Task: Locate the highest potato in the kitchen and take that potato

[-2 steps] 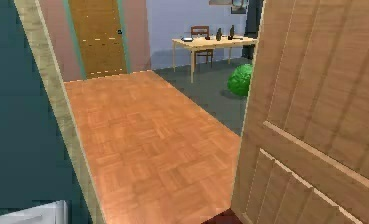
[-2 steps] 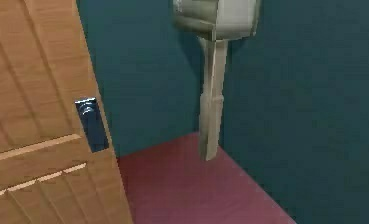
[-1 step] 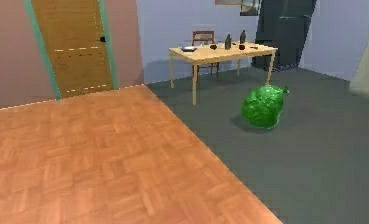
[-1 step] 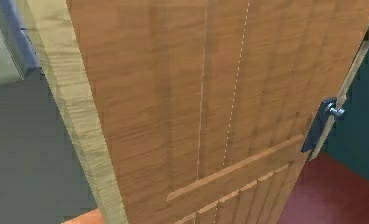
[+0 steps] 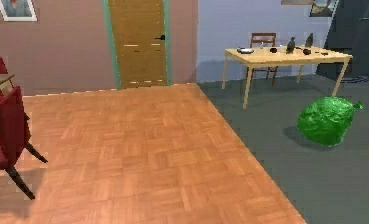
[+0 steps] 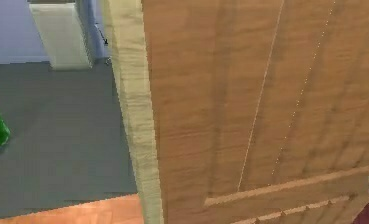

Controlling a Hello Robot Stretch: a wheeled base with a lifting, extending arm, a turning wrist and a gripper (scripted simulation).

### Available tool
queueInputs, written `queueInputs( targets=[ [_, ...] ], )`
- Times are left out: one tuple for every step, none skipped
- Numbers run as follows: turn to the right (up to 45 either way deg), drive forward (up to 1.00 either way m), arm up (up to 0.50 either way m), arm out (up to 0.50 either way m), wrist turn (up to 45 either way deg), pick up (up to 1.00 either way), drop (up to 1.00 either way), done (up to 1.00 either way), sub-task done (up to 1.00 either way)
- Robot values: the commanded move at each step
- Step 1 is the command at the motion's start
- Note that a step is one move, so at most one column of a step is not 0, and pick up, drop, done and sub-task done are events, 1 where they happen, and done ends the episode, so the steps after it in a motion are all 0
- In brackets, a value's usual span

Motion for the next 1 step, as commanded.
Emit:
queueInputs(
  targets=[
    [0.0, 0.05, 0.00, 0.00, 0.0, 0.00, 0.00, 0.00, 0.00]
  ],
)
